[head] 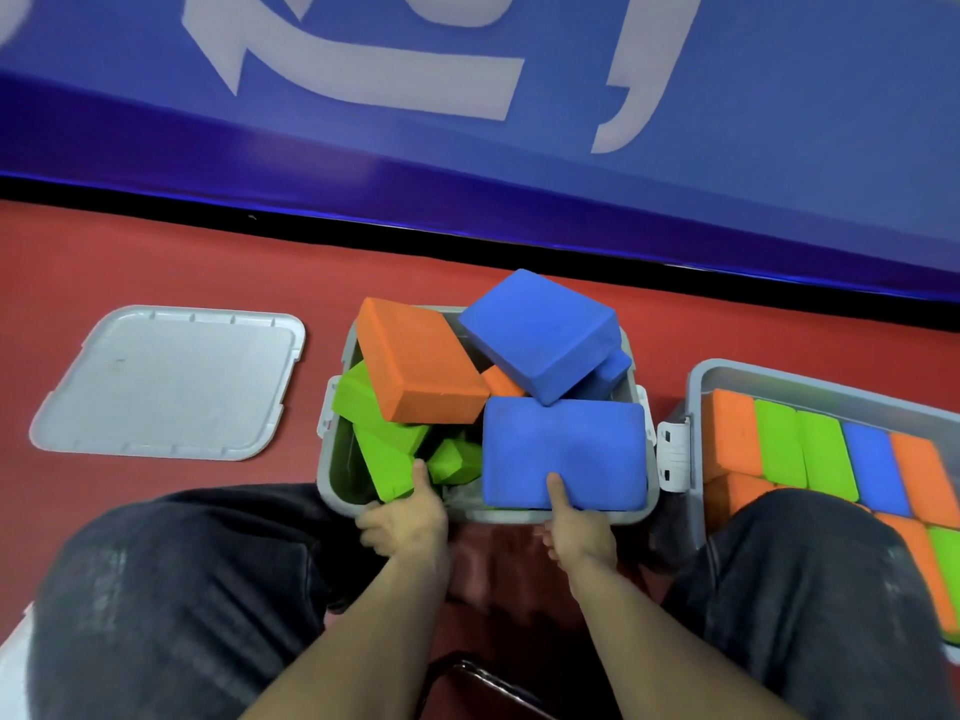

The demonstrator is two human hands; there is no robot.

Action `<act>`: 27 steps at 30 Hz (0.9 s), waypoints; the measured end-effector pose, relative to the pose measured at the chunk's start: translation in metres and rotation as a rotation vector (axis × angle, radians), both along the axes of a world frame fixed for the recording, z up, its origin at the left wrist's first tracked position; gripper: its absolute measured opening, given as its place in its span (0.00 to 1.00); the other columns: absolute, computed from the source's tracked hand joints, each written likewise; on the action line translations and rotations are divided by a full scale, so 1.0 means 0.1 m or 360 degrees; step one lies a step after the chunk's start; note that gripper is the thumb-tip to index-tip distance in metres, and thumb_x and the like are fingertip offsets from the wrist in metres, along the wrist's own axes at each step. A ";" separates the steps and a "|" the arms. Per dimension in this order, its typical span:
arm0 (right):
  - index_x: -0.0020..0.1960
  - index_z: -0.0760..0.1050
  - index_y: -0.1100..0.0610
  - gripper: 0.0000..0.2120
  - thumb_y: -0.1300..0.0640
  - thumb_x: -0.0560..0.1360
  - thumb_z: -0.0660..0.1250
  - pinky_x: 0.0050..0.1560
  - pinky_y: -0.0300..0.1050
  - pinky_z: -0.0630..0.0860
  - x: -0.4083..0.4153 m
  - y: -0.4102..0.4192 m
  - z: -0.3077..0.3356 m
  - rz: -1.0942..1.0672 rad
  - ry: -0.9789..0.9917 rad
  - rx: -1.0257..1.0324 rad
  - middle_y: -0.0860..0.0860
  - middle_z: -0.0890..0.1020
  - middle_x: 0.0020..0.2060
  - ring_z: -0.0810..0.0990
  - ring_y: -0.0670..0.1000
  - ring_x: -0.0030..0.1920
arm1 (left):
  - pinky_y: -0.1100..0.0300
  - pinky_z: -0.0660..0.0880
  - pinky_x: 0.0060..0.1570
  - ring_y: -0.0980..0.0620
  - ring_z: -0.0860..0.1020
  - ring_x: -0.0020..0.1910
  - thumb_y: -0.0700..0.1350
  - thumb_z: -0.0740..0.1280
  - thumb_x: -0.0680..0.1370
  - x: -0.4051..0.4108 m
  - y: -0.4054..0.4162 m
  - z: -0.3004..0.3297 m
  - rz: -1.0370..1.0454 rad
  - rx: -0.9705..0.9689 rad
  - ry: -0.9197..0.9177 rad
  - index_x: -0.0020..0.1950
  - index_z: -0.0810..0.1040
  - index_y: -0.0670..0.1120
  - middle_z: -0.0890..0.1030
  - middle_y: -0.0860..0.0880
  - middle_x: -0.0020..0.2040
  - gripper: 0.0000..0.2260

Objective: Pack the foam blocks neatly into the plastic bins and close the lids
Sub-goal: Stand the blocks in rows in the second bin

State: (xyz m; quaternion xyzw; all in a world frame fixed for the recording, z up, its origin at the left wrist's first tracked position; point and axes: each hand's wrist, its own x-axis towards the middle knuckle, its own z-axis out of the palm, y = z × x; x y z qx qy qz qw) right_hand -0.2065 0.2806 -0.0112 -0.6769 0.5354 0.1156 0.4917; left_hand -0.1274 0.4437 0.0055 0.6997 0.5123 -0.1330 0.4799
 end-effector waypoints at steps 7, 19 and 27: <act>0.31 0.66 0.56 0.30 0.32 0.75 0.63 0.37 0.49 0.70 0.40 0.41 0.64 0.0516 -0.0319 -0.0192 0.54 0.73 0.28 0.75 0.57 0.32 | 0.47 0.71 0.60 0.37 0.72 0.66 0.60 0.72 0.76 0.61 0.20 0.76 -0.0149 -0.0254 -0.0621 0.72 0.62 0.43 0.66 0.38 0.73 0.34; 0.71 0.70 0.48 0.40 0.27 0.66 0.68 0.64 0.53 0.75 1.20 0.40 1.18 0.1406 -0.0482 -0.0596 0.46 0.76 0.66 0.77 0.50 0.65 | 0.41 0.71 0.67 0.38 0.71 0.71 0.63 0.72 0.75 1.51 0.91 0.94 -0.0907 -0.0298 -0.0364 0.80 0.54 0.38 0.68 0.40 0.76 0.47; 0.81 0.57 0.45 0.51 0.29 0.66 0.73 0.76 0.54 0.63 1.90 0.40 0.79 0.1859 -0.0410 -0.0451 0.47 0.62 0.79 0.63 0.52 0.77 | 0.42 0.69 0.70 0.38 0.73 0.70 0.66 0.63 0.79 1.76 0.82 0.69 -0.0842 -0.0708 0.0115 0.76 0.67 0.39 0.72 0.38 0.73 0.37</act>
